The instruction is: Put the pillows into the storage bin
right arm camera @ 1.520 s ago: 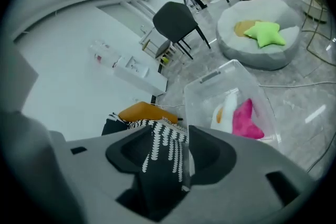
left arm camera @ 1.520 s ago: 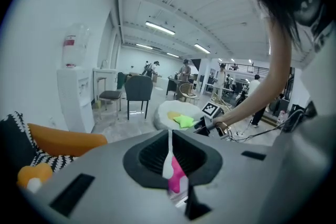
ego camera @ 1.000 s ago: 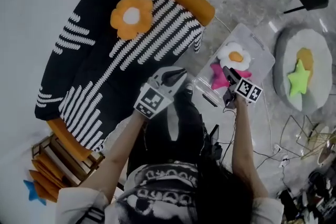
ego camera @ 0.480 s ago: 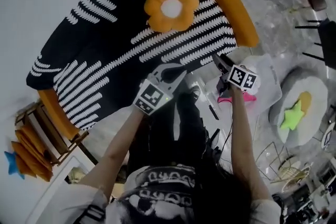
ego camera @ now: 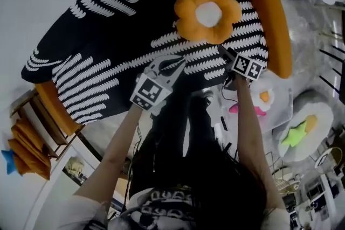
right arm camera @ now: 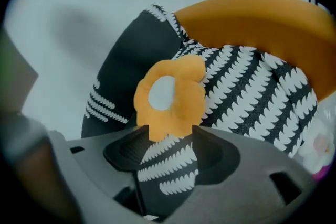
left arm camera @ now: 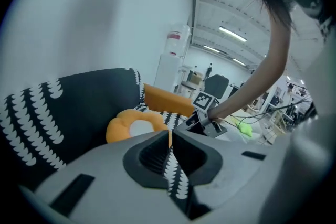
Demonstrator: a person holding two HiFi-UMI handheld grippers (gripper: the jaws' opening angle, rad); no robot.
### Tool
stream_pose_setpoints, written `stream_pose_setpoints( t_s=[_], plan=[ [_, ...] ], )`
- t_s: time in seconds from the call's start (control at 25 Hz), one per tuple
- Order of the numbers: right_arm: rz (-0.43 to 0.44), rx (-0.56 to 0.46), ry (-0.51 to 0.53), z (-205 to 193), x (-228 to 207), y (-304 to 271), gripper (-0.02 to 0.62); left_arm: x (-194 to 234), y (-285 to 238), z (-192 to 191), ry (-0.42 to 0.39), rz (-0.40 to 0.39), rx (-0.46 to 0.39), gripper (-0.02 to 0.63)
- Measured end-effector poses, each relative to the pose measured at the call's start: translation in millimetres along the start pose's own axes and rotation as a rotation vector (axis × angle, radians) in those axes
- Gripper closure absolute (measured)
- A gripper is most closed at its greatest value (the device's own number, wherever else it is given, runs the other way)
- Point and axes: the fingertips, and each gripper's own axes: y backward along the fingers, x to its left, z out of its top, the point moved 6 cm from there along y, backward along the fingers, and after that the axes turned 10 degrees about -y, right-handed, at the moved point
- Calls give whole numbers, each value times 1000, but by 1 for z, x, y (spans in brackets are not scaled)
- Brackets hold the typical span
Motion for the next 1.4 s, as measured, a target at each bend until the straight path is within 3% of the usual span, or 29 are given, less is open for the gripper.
stream_pose_setpoints(
  t_s=[0.16, 0.36, 0.48, 0.6, 0.8, 1.08, 1.4],
  plan=[
    [-84, -8, -64, 14, -32, -42, 303, 44, -13, -36, 1, 24, 38, 585],
    [-18, -22, -59, 22, -25, -74, 267, 71, -19, -69, 61, 54, 50, 584],
    [-52, -13, -51, 26, -27, -88, 266, 70, -29, -70, 80, 41, 60, 584],
    [-106, -2, -82, 27, -31, -89, 359, 59, -37, -64, 78, 2, 51, 584],
    [-81, -13, -88, 24, -15, -74, 484, 41, -43, -53, 10, -70, 42, 584],
    [8, -75, -92, 9, 12, -21, 534, 21, -33, -24, -76, -87, 24, 586],
    [94, -109, -113, -35, -15, 78, 546, -51, -34, 4, -205, -155, 70, 584]
  ],
)
